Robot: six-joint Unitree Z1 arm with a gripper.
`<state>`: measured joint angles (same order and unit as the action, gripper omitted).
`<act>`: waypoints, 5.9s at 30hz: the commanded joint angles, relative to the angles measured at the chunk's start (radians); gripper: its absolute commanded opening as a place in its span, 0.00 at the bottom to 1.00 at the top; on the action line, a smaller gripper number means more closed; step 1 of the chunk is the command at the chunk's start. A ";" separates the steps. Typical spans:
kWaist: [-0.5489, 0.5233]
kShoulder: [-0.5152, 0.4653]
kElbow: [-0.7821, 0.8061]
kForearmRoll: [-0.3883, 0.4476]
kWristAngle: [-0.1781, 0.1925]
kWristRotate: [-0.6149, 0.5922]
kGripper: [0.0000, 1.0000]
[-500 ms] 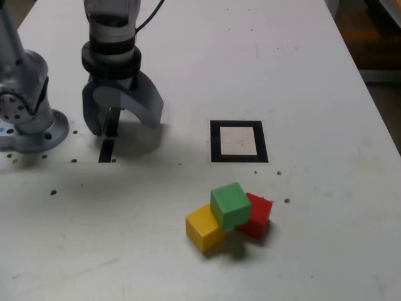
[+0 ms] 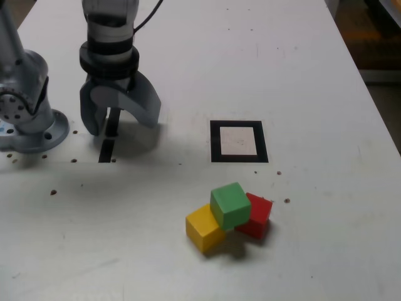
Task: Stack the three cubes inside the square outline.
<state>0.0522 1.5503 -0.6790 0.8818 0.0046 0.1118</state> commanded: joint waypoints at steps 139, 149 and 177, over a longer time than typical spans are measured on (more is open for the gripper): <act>-0.553 0.293 -0.788 0.325 0.114 -0.698 0.99; -0.572 0.449 -1.069 0.448 0.119 -0.188 0.94; -0.625 0.588 -0.976 0.348 0.138 -0.004 0.92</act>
<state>-0.5707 2.1284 -1.6500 1.2316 0.1445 0.1058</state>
